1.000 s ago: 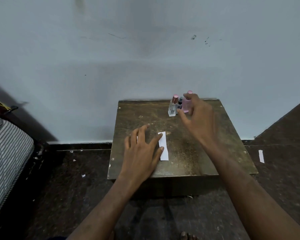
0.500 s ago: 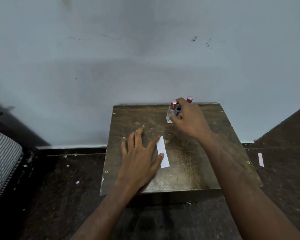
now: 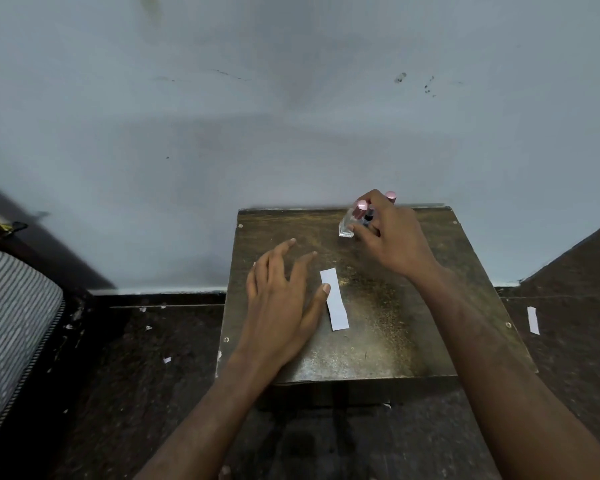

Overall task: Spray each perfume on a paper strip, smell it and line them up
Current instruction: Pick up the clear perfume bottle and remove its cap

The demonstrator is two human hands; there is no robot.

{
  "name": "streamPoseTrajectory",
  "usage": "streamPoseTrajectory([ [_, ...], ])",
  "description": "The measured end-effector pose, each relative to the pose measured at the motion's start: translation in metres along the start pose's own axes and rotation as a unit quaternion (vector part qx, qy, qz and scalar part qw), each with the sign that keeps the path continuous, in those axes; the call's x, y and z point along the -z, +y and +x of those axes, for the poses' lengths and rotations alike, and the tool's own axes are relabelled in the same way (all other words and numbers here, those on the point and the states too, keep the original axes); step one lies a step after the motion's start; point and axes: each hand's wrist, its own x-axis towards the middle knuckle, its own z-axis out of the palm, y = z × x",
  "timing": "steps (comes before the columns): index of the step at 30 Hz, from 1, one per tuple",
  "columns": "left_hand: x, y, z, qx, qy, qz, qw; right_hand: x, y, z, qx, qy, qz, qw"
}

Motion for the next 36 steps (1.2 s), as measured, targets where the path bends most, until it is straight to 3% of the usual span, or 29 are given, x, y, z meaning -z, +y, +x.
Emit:
streamPoseTrajectory([
  [5,0.007,-0.008,-0.006,0.006,0.072,-0.089,0.993,0.018,-0.028,-0.019,-0.005,-0.003,0.048,0.999],
  [13,0.004,0.014,-0.005,-0.047,-0.027,-0.144,0.988,0.017,-0.050,-0.085,0.002,-0.091,0.122,0.988],
  [16,0.007,0.021,-0.011,-0.086,0.002,-0.176,0.981,0.032,-0.057,-0.094,0.004,-0.108,0.141,0.984],
  [20,0.016,0.024,-0.016,-0.059,0.013,-0.240,0.969,0.046,-0.068,-0.111,-0.040,-0.115,0.186,0.975],
  [23,0.020,0.031,-0.016,-0.010,-0.006,-0.304,0.953,0.052,-0.070,-0.116,-0.092,-0.083,0.229,0.966],
  [28,0.008,0.045,-0.021,-0.011,-0.030,-0.359,0.933,0.046,-0.062,-0.126,-0.121,-0.008,0.309,0.943],
  [36,0.004,0.050,-0.028,0.020,-0.020,-0.367,0.930,0.040,-0.069,-0.117,-0.176,0.051,0.466,0.865],
])
